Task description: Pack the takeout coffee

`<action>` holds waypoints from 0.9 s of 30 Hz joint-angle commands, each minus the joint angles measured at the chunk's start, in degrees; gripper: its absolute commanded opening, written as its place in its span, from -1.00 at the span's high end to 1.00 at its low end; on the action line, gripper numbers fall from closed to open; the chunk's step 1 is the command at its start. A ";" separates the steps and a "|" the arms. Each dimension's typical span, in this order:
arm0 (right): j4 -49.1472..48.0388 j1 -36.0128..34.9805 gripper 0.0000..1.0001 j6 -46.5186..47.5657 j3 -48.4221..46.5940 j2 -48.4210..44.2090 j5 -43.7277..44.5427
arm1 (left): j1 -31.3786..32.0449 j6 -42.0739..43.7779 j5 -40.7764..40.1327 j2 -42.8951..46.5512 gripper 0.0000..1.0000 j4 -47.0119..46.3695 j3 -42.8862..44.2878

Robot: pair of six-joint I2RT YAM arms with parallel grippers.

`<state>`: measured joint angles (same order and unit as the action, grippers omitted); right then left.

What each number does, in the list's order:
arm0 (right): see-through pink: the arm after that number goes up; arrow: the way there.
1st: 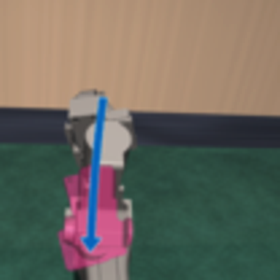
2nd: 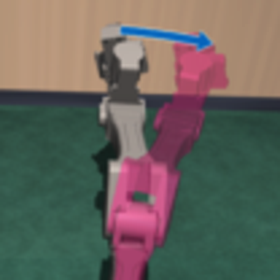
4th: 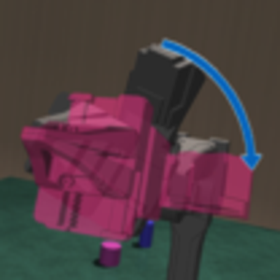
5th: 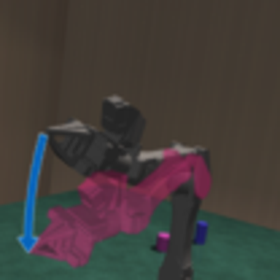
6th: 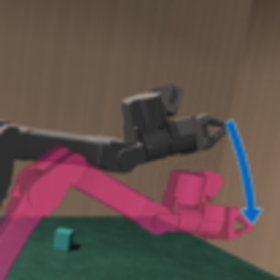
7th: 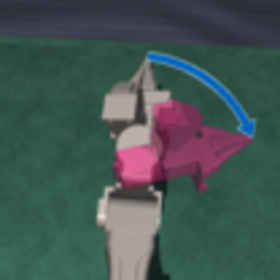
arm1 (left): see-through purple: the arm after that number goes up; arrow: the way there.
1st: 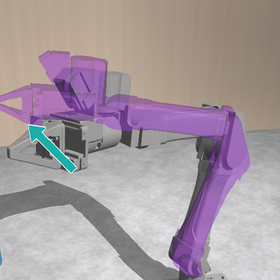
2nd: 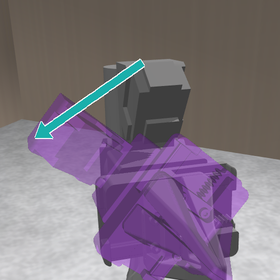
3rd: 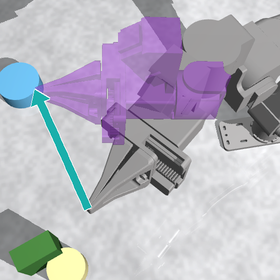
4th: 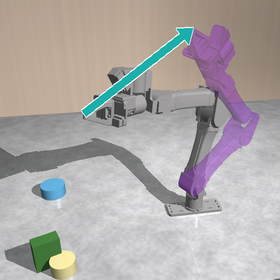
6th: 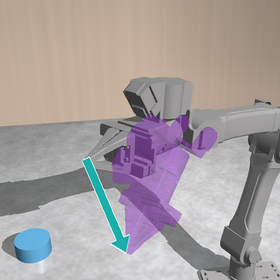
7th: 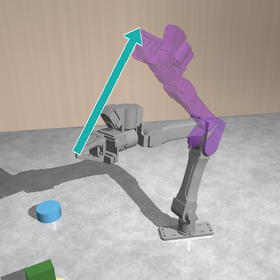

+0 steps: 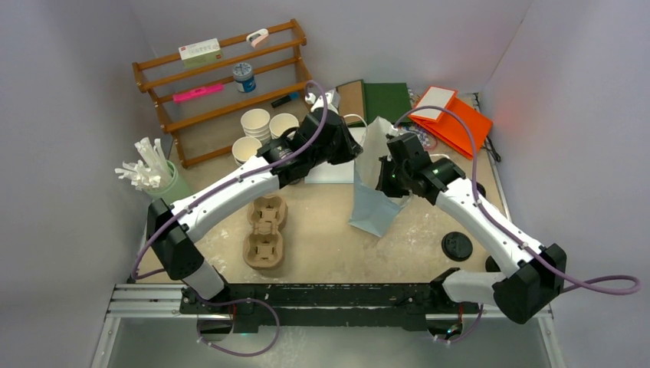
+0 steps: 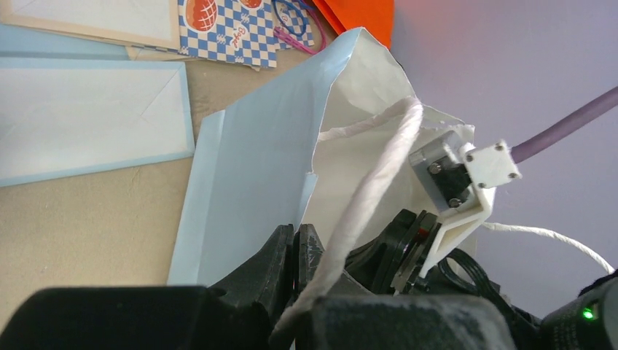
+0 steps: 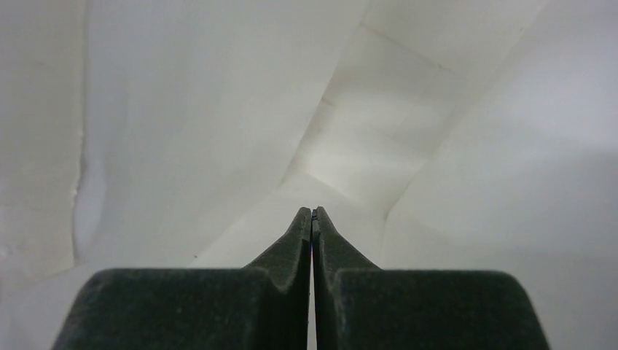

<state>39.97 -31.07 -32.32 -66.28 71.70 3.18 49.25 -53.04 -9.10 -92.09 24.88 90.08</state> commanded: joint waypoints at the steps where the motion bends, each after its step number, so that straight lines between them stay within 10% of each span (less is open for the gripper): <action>1: 1.40 0.18 1.00 0.96 1.46 0.37 -4.31 | 0.27 -1.79 -1.80 2.62 1.00 -4.86 -0.53; 27: -7.97 9.17 1.00 -0.58 -8.04 16.81 4.34 | 0.67 -2.68 2.89 3.07 1.00 -5.40 -1.83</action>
<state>36.67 -21.96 -31.99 -71.75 89.89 2.48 49.89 -54.52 -8.36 -91.96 22.46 88.53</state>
